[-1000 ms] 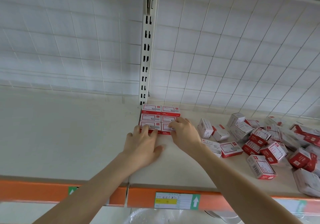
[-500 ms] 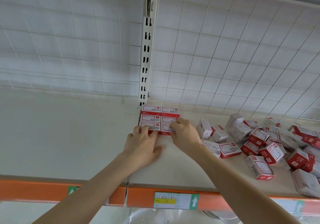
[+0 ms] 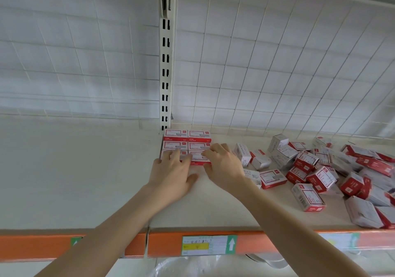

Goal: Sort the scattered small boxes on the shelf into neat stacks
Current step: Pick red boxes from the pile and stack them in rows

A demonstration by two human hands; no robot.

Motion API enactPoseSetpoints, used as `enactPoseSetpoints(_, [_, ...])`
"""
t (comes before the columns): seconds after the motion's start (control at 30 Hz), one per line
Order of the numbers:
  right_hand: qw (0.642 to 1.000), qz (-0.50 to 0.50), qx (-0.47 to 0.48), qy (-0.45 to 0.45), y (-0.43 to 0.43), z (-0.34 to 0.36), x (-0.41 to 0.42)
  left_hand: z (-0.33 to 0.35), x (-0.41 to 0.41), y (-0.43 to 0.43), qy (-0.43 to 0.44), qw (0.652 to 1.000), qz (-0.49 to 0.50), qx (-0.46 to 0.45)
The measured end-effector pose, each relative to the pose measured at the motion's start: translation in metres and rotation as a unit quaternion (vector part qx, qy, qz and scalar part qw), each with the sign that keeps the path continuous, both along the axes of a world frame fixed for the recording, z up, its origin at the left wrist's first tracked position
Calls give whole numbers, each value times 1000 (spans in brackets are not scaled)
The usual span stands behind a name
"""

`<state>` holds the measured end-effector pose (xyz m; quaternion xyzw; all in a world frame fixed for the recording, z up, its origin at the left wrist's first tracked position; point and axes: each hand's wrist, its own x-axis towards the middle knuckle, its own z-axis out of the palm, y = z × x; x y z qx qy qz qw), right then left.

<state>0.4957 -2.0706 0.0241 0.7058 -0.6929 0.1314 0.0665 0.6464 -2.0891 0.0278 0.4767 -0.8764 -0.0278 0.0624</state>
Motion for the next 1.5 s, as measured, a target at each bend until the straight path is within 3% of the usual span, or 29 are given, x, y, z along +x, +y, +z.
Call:
enactPoseSetpoints(0.17, [995, 3, -103, -6, 22, 7, -23, 7, -29, 4, 31, 998, -50, -19])
enactPoseSetpoints(0.5, [984, -120, -113, -61, 87, 17, -113, 21, -126, 29, 51, 980, -186, -48])
enactPoseSetpoints(0.63, [973, -179, -123, -72, 111, 20, -156, 21, -165, 44, 107, 967, -227, -51])
enactPoseSetpoints(0.97, [972, -188, -124, -69, 169, 35, -298, 36, -305, 89, 126, 965, -216, -79])
enactPoseSetpoints(1.27, [961, -254, -63, -85, 203, 44, -429, 39, -412, 130, 95, 976, -187, -65])
enactPoseSetpoints(1.5, [942, -317, -8, -109, 227, 37, -484, 33, -458, 156, 95, 972, -203, -67])
